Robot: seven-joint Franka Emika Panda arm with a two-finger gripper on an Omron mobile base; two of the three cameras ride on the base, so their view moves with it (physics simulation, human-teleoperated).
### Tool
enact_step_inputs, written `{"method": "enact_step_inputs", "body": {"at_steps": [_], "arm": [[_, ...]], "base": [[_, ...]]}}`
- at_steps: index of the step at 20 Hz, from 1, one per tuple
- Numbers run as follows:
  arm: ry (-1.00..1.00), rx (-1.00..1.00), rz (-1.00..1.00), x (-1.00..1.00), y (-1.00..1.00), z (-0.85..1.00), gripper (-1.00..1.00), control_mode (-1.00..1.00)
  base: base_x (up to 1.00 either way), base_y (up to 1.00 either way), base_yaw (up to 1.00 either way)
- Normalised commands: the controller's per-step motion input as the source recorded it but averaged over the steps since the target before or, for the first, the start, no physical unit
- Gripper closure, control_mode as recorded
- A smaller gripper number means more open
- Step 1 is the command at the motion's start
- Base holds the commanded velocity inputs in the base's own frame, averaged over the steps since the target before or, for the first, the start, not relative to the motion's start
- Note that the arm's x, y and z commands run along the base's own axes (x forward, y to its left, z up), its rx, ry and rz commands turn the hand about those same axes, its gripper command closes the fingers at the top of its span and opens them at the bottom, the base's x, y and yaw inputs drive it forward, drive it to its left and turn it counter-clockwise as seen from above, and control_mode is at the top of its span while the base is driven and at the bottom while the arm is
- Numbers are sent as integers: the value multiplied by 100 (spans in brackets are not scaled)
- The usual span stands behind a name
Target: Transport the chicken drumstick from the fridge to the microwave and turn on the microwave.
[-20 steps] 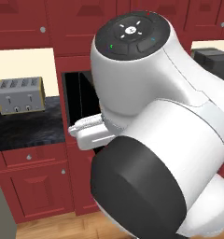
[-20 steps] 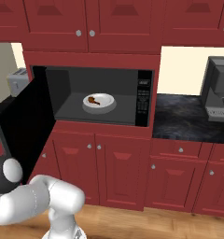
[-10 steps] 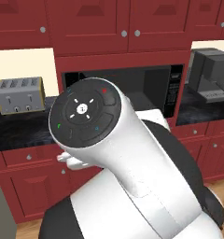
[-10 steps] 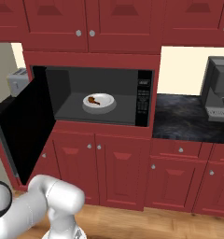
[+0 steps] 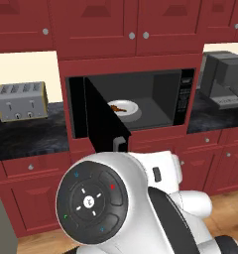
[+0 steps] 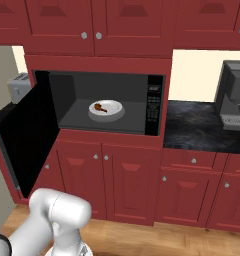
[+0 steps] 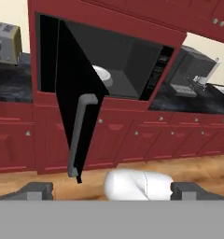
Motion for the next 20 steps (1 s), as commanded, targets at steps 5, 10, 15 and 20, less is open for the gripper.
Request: {"method": "enact_step_inputs", "body": {"at_steps": [5, 10, 15, 20], "arm": [[-9, 0, -11, 29, 0, -6, -100, -100], [-7, 0, -18, 41, 0, -20, -100, -100], [-10, 0, -21, 27, 3, -31, -100, -100], [-5, 0, -17, 40, 8, -10, -100, -100]], "base": [[0, 0, 0], [0, 0, 0], [0, 0, 0], [0, 0, 0]]}}
